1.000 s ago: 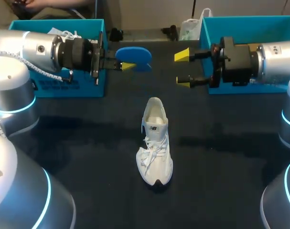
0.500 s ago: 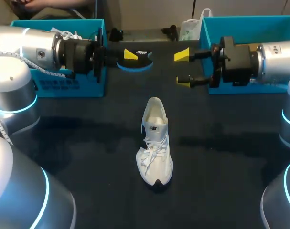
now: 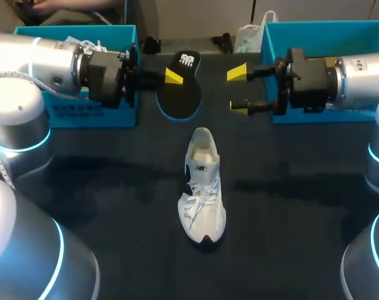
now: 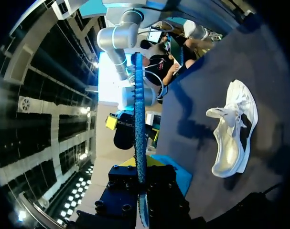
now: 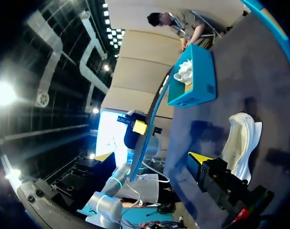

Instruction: Take the shoe out of the shoebox, open the shoe tongue, remove and reinsert the insole, then place the shoe into the shoebox

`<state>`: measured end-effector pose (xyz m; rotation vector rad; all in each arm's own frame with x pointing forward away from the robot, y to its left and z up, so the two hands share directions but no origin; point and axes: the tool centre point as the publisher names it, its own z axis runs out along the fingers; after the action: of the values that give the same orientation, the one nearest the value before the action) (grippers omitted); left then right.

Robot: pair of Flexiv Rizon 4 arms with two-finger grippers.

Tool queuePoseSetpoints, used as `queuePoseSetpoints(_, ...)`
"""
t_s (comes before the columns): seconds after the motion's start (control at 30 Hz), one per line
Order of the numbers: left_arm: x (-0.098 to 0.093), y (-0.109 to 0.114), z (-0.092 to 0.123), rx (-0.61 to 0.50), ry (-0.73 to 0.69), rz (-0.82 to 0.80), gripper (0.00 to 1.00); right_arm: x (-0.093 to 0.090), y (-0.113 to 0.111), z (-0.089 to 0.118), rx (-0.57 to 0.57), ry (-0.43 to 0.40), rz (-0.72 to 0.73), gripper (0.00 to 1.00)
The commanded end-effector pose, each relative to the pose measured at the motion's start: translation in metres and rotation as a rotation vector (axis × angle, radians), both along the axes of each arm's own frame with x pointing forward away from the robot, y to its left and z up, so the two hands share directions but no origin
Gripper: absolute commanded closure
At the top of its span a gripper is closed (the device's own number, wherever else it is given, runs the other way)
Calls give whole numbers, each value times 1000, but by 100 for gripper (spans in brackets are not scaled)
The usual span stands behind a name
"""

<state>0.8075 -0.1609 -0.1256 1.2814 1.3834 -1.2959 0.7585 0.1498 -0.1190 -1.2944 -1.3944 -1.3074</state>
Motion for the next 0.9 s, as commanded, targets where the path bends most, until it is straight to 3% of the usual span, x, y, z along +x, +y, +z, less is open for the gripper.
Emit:
queuePoseSetpoints(0.03,3,-5,-4,-21,-56,9,100,4,6,0,0,6,13,0)
queuePoseSetpoints(0.33,11,-12,-7,-52,-210,23,100,5,21,2,-3,24,61,0)
queuePoseSetpoints(0.9,17,-37,-9,-108,-275,40,100,10,46,0,5,41,99,0)
